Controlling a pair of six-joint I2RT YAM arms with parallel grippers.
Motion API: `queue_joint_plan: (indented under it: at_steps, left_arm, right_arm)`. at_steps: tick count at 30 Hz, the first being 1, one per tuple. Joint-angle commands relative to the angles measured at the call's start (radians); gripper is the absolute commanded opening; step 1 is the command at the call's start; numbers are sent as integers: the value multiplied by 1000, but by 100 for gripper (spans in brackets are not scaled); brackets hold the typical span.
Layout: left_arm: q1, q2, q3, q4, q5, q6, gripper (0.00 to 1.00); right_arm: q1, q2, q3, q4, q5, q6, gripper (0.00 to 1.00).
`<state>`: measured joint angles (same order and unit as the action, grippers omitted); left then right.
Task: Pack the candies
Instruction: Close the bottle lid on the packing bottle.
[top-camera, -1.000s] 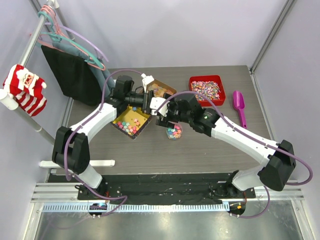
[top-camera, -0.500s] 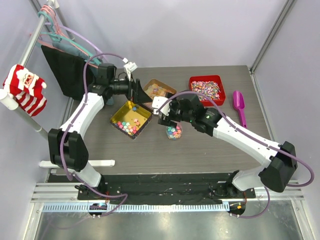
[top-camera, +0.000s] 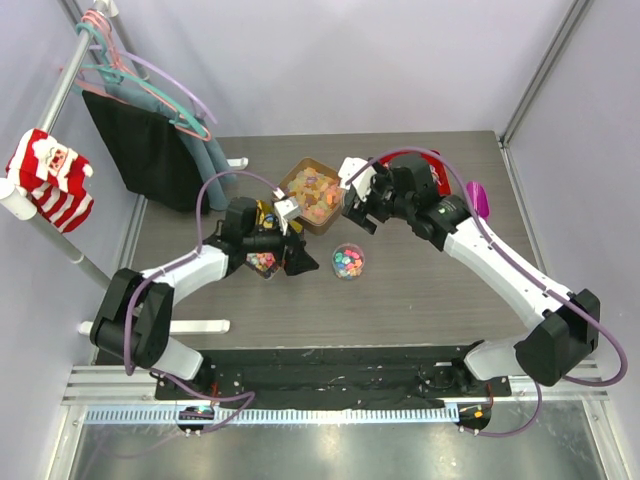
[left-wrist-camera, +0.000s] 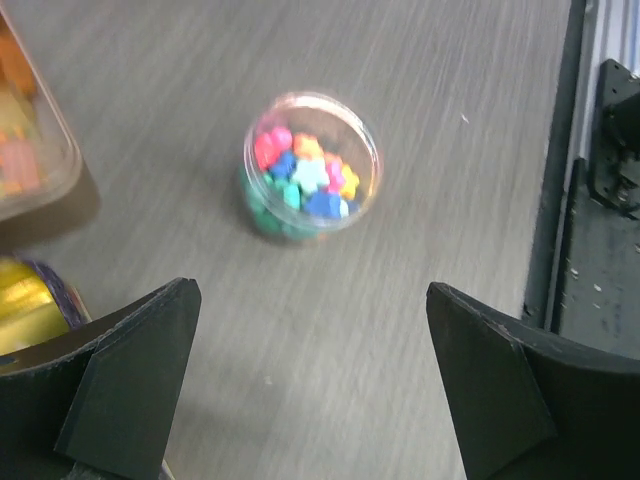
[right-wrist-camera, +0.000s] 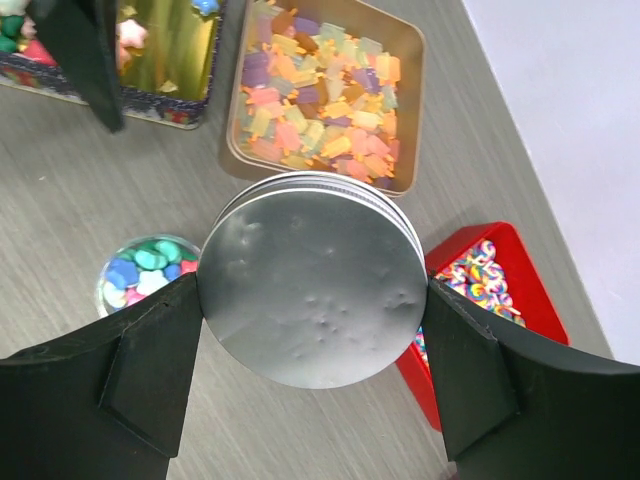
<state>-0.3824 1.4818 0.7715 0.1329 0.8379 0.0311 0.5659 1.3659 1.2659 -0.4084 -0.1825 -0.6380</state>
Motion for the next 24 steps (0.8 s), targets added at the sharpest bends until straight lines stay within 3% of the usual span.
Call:
queue_joint_plan:
  at_steps: [1, 12, 24]
  left_arm:
    - [-45, -23, -29, 293, -86, 26, 100]
    - [-180, 110, -178, 597, -226, 50, 100]
    - [-210, 371, -210, 1060, -210, -20, 100]
  right_arm:
    - [6, 9, 18, -4, -44, 34, 66]
    - [0, 67, 90, -151, -117, 17, 67]
    - [-3, 131, 124, -303, -166, -28, 67]
